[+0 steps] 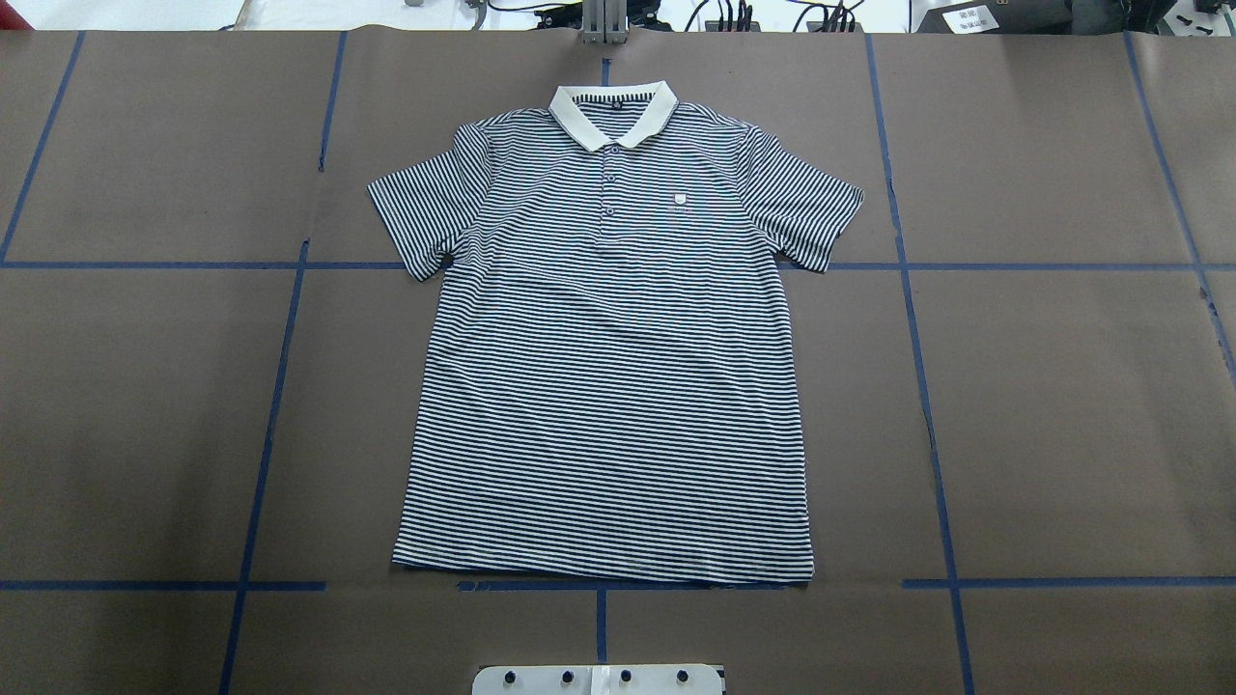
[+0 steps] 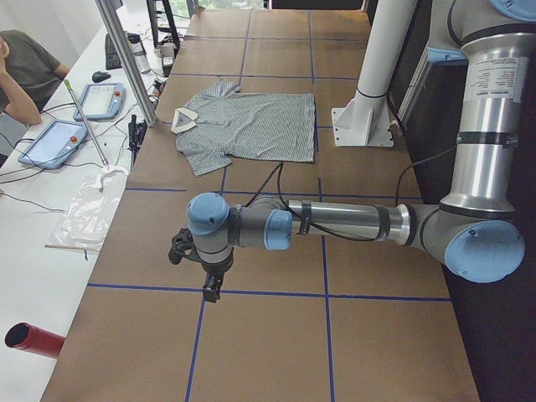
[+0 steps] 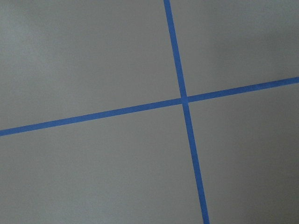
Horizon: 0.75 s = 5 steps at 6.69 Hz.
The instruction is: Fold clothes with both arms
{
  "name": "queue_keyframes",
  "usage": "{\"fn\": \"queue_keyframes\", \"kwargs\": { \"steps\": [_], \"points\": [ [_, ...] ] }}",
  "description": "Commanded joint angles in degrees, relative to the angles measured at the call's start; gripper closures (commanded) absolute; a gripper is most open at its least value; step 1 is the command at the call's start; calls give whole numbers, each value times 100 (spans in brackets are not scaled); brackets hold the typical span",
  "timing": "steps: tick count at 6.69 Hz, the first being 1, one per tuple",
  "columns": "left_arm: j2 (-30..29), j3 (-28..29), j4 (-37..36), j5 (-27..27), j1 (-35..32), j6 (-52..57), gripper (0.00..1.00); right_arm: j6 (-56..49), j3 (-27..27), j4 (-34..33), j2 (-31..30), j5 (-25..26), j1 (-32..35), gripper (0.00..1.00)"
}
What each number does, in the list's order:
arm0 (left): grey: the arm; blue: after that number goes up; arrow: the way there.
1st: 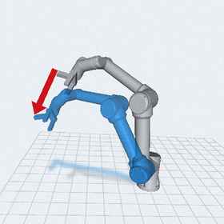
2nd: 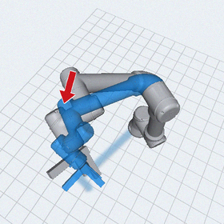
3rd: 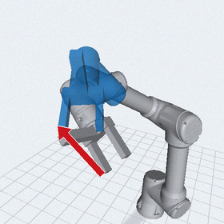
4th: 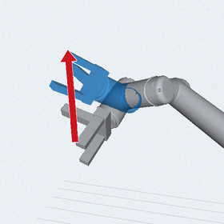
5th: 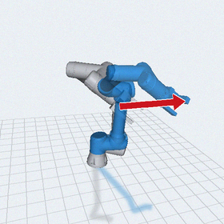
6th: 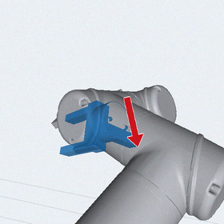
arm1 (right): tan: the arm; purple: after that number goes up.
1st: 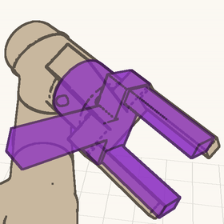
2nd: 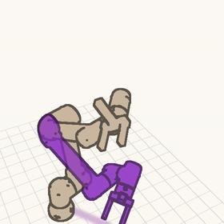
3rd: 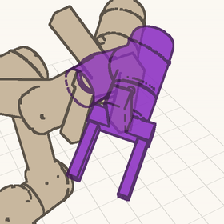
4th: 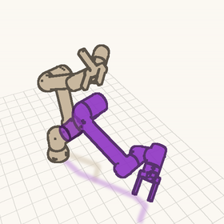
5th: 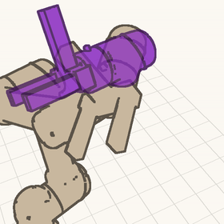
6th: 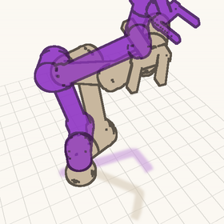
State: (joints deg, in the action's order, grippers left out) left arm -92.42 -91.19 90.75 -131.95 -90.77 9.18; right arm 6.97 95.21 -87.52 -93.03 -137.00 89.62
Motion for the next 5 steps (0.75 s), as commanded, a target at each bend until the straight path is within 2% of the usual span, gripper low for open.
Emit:
{"fn": "queue_keyframes", "kwargs": {
  "steps": [1, 2, 3, 4, 5],
  "points": [
    [-623, -109, -14, 569, 16, -4, 0, 15, -115, -2, 389, -316, -50, 0],
    [-941, -118, 21, 574, 146, -21, 0, 50, -177, 450, 443, -458, -242, 0],
    [-1040, -127, 308, 521, 609, -39, 0, 485, -474, 785, 809, -468, -383, 0],
    [-1050, -136, 651, 356, 674, -683, 0, 1003, -755, 824, 1404, -477, -767, 0],
    [-1311, -84, 1080, 328, 762, -872, 0, 1191, -1106, 824, 2106, -442, -1267, 0]
  ]
}}
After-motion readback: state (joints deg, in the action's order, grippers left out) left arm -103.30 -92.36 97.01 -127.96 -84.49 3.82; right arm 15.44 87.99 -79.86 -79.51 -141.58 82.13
